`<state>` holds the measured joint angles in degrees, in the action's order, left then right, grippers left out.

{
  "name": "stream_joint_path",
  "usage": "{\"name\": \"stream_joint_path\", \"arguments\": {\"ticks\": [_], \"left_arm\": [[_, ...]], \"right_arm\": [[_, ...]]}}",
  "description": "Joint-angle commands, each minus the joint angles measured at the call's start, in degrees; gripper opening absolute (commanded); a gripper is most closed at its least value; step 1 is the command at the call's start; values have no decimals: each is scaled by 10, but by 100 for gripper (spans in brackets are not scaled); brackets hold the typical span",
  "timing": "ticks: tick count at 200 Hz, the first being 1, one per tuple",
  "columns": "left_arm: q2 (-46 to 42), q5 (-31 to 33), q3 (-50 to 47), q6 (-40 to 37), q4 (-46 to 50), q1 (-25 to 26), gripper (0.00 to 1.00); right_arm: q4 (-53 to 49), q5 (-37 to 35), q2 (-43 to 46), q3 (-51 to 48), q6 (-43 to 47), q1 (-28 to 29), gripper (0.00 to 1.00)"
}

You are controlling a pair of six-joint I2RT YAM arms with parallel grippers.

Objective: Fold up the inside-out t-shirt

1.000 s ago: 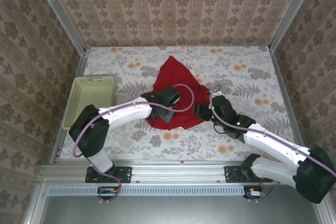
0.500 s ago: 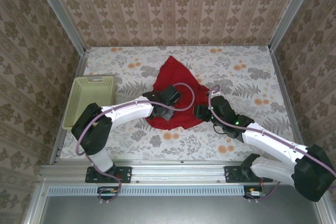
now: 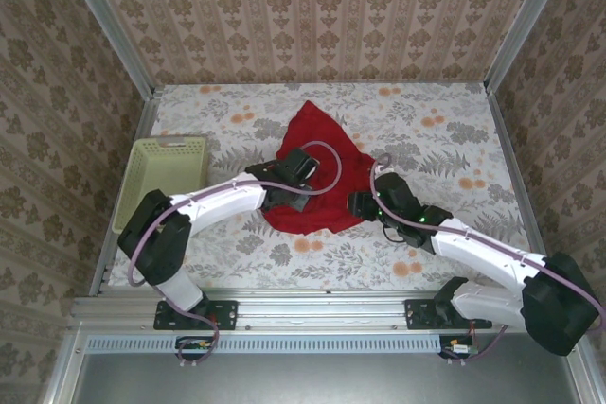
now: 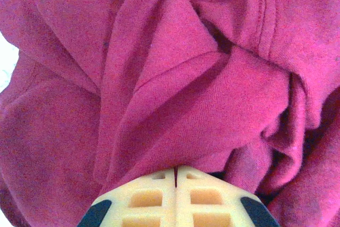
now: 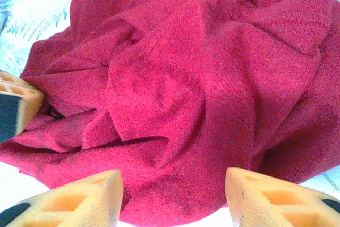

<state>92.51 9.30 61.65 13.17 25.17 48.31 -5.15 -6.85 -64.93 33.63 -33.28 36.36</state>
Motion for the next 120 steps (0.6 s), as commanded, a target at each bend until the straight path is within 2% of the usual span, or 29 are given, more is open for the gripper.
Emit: {"name": "stream_joint_path", "arguments": {"ticks": [1,37,67,120], "left_arm": [[-59,-26,-27,15,-26,-4,0],[-192,-92,-109,44,-87,-27,0],[-283,-160,-179,79,-138,-82,0],[-346,-242,-258,129,-187,-197,0]], "right_arm": [[-23,11,-21,29,1,-3,55],[-30,32,-60,63,22,-1,56],[-23,52,-86,91,42,13,58],[-46,52,-171,169,70,42,60]]}}
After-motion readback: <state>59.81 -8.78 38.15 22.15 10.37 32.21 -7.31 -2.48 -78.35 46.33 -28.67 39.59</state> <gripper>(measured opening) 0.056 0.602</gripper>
